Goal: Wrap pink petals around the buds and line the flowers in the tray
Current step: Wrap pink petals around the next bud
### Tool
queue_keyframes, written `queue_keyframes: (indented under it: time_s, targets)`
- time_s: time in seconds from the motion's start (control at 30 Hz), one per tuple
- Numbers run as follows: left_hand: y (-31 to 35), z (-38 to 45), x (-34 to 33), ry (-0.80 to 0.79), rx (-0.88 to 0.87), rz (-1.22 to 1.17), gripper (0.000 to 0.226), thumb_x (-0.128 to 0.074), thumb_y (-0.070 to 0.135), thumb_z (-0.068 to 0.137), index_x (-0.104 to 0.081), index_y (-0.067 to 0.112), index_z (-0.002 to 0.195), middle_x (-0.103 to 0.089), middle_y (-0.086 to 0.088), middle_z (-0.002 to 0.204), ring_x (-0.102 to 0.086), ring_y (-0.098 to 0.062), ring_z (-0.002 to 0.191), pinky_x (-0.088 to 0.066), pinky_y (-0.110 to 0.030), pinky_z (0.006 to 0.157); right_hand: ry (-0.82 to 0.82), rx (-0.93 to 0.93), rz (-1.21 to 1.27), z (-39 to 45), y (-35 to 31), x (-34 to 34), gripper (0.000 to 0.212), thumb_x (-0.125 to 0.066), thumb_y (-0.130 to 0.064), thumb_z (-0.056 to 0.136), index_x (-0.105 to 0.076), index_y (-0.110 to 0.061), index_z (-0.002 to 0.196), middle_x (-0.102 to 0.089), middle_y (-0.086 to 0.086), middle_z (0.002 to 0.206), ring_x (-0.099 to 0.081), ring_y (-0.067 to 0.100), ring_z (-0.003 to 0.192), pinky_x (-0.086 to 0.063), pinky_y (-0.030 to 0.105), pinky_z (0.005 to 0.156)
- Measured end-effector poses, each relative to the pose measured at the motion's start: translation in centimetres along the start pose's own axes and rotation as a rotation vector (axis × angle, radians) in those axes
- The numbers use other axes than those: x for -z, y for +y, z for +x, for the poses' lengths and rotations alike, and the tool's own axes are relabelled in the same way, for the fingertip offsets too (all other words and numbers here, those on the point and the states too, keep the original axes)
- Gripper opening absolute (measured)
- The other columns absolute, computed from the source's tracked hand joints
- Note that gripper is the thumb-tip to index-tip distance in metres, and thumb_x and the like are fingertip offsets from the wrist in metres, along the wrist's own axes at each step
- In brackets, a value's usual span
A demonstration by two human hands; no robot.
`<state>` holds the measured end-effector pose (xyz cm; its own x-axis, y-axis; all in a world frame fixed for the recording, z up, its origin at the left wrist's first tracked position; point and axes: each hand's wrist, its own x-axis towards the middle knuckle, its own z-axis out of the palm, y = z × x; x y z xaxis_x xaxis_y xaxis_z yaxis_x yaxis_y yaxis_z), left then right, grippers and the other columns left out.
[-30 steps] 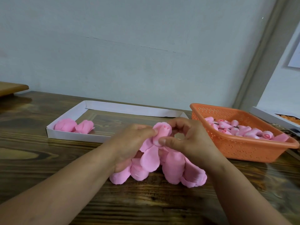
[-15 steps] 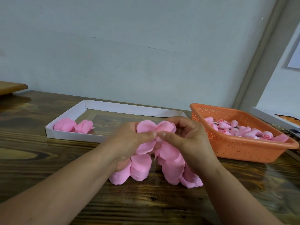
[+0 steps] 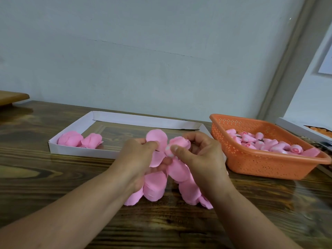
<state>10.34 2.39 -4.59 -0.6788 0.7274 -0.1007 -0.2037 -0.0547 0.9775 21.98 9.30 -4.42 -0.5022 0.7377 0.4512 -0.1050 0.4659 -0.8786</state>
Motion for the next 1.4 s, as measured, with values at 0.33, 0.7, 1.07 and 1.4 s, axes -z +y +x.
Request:
queue_keyframes:
  time_s: [0.33,0.7,1.07,1.4]
  targets:
    - [-0.5,-0.7,-0.2,-0.074,-0.138,0.223,0.015,-0.054,0.014,0.096,-0.069,0.011,0.093,-0.073,-0.01,0.07,-0.071,-0.022,0.06,-0.058,-0.028,0.053,-0.181,0.134,-0.38,0.4,-0.7,0.9,0.014,-0.074,-0.007,0.076,-0.064,-0.017,0.079,-0.059,-0.009,0.081,-0.05,-0.001,0.069,-0.041,0.013,0.061]
    - [-0.3,-1.4,-0.3,-0.158,-0.325,0.471,0.03,-0.049,0.014,0.096,-0.072,0.008,0.078,-0.067,0.007,0.059,-0.057,0.005,0.054,-0.037,-0.004,0.046,-0.187,0.047,-0.133,0.8,-1.0,2.0,0.023,-0.069,0.006,0.076,-0.068,-0.017,0.083,-0.069,0.015,0.079,-0.065,0.036,0.079,-0.055,0.051,0.071]
    - [-0.1,-1.9,-0.4,-0.265,-0.327,0.553,0.028,-0.05,0.015,0.093,-0.072,0.016,0.076,-0.07,0.0,0.071,-0.054,0.003,0.056,-0.037,-0.005,0.047,-0.25,-0.099,-0.114,1.1,-0.5,2.4,0.045,-0.07,0.005,0.076,-0.06,-0.014,0.116,-0.066,0.005,0.088,-0.064,0.016,0.06,-0.057,0.03,0.065]
    - [0.6,-1.4,0.4,-0.417,-0.018,0.262,0.032,-0.048,0.014,0.097,-0.072,0.003,0.08,-0.072,-0.015,0.08,-0.067,-0.02,0.07,-0.054,-0.027,0.06,-0.266,-0.112,-0.02,1.3,-0.2,2.5,0.017,-0.072,0.007,0.074,-0.064,-0.009,0.075,-0.066,0.002,0.056,-0.06,0.013,0.046,-0.05,0.025,0.052]
